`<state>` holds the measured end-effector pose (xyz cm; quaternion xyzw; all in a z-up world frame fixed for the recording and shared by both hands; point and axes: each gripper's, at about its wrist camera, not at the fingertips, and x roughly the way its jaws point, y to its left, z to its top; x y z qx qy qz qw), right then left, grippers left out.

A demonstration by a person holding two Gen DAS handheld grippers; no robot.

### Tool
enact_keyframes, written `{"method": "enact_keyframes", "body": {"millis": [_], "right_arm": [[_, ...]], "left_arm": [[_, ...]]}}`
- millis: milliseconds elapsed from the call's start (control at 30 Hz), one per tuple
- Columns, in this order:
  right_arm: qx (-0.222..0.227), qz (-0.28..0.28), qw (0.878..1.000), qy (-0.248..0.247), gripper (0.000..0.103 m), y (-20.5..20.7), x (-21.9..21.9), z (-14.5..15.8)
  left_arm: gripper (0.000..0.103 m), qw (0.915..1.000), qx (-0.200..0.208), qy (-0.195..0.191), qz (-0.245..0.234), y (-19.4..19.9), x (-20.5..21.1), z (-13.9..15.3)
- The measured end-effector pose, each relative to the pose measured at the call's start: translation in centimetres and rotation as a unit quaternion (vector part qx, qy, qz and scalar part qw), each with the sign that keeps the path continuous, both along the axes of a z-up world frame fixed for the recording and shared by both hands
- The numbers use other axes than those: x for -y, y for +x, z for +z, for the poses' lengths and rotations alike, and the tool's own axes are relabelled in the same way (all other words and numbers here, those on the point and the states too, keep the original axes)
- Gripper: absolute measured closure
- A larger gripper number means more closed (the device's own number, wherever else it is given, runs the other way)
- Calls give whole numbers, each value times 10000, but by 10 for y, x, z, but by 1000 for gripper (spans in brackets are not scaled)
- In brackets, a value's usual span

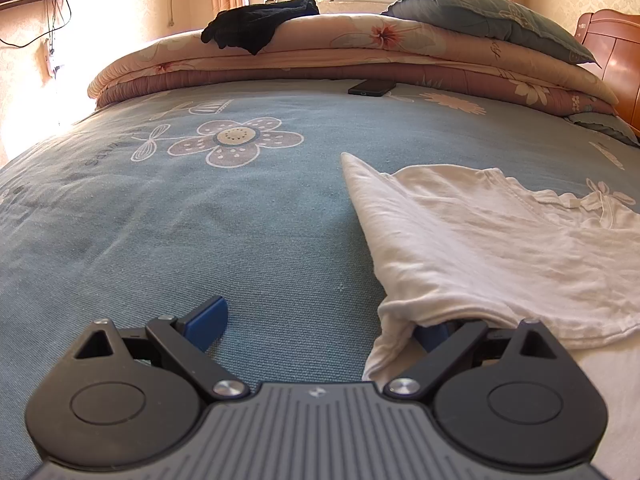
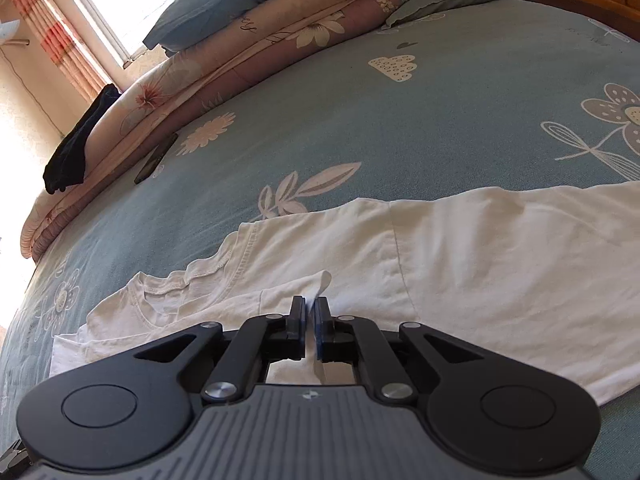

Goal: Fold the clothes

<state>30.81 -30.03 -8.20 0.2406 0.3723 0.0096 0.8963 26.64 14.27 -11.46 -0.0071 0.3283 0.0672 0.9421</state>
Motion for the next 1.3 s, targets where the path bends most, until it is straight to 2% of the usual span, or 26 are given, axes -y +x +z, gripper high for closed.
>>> {"method": "enact_keyframes", "body": {"millis": [133, 267, 500, 567, 833, 900, 967, 1033, 1100, 1133, 1200, 1300], "right_arm": [[79, -189, 9997, -93, 98, -9, 7, 15], [14, -283, 9996, -95, 98, -18, 18, 16], [-492, -524, 9959, -550, 100, -15, 22, -10], [-654, -466, 9957, -470, 100, -12, 23, -18], [-358, -181, 9964, -744, 93, -12, 0, 7], [-357, -126, 9958, -833, 82, -10, -6, 12], [-385, -238, 9964, -712, 74, -14, -1, 10], [-466, -356, 9967, -567, 70, -20, 7, 3], [-557, -435, 9970, -305, 67, -26, 15, -8], [-584, -460, 9971, -149, 66, -29, 19, -13], [-494, -459, 9977, 97, 58, -33, 23, -17], [-449, -403, 9979, 244, 50, -32, 24, -20]], "left_arm": [[7, 10000, -7, 35, 1, 0, 1, 1], [7, 10000, -21, 49, -3, 0, 2, 1], [7, 10000, -66, 34, -48, -1, 1, 3], [7, 10000, -76, -12, -56, -1, -1, 3], [7, 9998, -121, -136, -118, -2, -4, 6], [7, 9995, -92, -238, -191, -4, -6, 8], [7, 9988, -32, -408, -275, -6, -11, 10], [7, 9976, 25, -585, -365, -8, -16, 13], [7, 9943, 105, -823, -665, -12, -19, 18], [7, 9911, 274, -977, -863, -17, -21, 24], [7, 9823, 615, -1273, -1232, -27, -25, 34], [2, 9771, 1003, -1456, -1185, -33, -35, 38]]}}
